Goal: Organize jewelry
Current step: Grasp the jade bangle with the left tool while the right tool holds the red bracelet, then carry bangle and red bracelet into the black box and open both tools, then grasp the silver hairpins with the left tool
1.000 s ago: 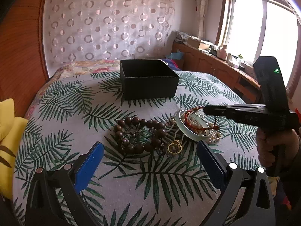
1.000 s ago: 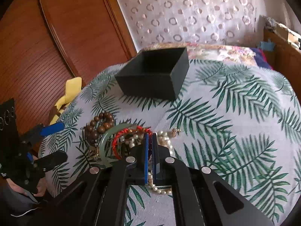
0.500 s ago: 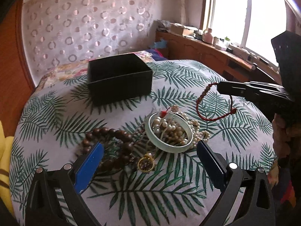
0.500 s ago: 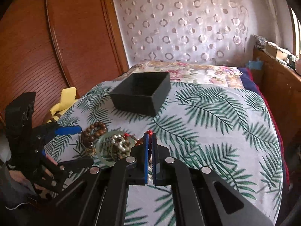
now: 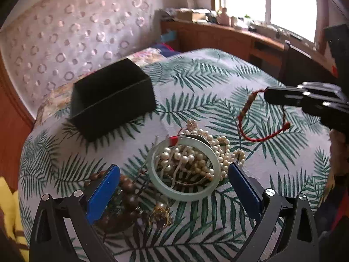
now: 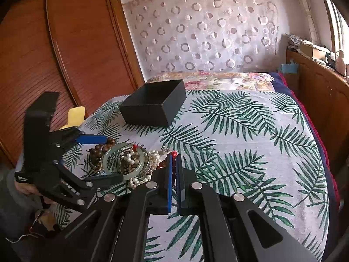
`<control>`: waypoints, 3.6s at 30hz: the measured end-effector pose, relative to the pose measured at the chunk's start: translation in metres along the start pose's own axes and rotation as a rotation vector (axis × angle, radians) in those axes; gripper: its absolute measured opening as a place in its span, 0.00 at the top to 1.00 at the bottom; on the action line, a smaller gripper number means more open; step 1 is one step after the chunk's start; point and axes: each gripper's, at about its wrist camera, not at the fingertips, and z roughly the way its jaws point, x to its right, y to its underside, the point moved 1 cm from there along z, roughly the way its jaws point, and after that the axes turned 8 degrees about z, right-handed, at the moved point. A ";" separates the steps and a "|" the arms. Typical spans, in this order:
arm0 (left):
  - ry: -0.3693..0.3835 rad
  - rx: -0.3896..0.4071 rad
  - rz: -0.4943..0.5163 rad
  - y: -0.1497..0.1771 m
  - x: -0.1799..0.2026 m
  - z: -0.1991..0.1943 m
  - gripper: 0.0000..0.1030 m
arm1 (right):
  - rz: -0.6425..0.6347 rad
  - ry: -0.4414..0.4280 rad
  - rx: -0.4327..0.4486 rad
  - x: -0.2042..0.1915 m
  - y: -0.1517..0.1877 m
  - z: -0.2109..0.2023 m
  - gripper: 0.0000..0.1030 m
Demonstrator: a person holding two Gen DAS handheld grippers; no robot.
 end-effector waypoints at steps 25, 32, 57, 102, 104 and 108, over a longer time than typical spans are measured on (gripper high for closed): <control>-0.001 0.093 0.013 -0.013 -0.005 -0.022 0.34 | 0.006 0.013 -0.004 0.003 0.003 0.001 0.97; 0.005 0.157 -0.019 -0.014 -0.011 -0.038 0.34 | -0.003 0.018 -0.009 0.001 0.004 0.004 0.97; -0.103 0.205 -0.130 -0.042 -0.088 -0.033 0.34 | -0.097 -0.011 0.067 -0.044 -0.069 0.037 0.97; -0.134 0.183 -0.326 0.049 -0.145 -0.050 0.20 | -0.237 0.049 -0.027 -0.082 -0.104 0.123 0.57; -0.129 0.186 -0.335 0.053 -0.140 -0.054 0.20 | -0.229 0.046 -0.020 -0.080 -0.092 0.107 0.57; -0.109 0.193 -0.347 0.063 -0.127 -0.059 0.20 | -0.210 0.044 -0.022 -0.075 -0.067 0.081 0.57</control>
